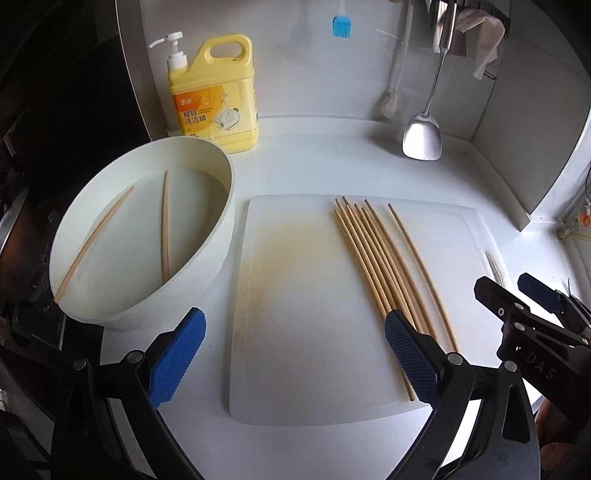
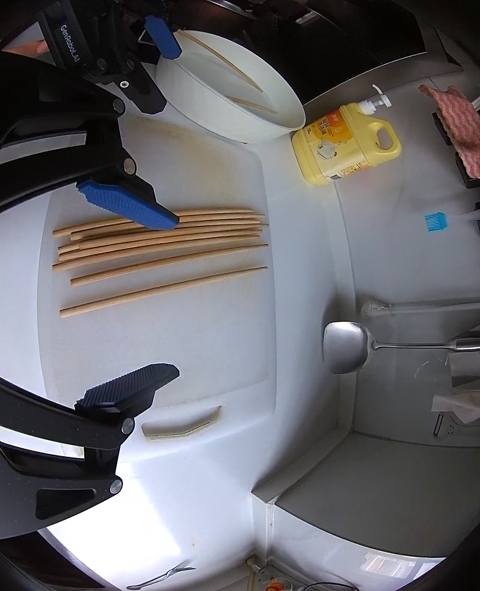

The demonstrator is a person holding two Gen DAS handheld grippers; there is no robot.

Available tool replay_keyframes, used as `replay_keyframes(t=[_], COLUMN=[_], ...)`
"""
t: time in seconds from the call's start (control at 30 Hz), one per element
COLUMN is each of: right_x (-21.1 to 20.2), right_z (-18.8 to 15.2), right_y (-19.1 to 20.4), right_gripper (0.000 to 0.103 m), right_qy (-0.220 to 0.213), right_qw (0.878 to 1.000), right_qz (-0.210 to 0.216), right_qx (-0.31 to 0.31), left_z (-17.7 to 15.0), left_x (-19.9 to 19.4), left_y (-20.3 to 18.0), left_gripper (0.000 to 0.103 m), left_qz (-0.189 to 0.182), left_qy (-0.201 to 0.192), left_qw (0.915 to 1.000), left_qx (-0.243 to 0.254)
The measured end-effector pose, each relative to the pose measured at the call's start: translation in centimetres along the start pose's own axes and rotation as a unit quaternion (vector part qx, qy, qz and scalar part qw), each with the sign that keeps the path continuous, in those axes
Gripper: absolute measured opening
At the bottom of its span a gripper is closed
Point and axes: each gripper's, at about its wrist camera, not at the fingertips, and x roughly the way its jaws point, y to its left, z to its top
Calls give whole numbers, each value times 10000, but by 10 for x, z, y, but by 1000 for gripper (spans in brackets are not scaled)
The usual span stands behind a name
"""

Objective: Organize utensils

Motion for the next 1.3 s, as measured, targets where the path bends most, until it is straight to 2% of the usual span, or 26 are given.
replay_keyframes(t=[0.17, 0.6, 1.13, 1.2, 1.3], right_x=[23, 74, 82, 81, 81], right_z=[-3, -14, -21, -21, -21], right_y=[-9, -16, -16, -16, -17], right_gripper=[72, 72, 71, 64, 61], right_qy=[7, -25, -163, -191, -216], right_qw=[9999, 9993, 9983, 9982, 9981], right_qz=[95, 9, -61, -11, 14], right_qx=[-109, -368, -564, -577, -570], left_z=[-3, -16, -15, -14, -13], left_x=[20, 55, 68, 70, 71], left_y=[-1, -14, -22, -23, -25], left_gripper=[96, 96, 96, 96, 96], left_qz=[-53, 43, -14, -10, -12], left_qy=[38, -163, -149, -152, -167], left_qw=[9995, 9991, 9989, 9989, 9989], left_qx=[-325, -391, -439, -434, -429])
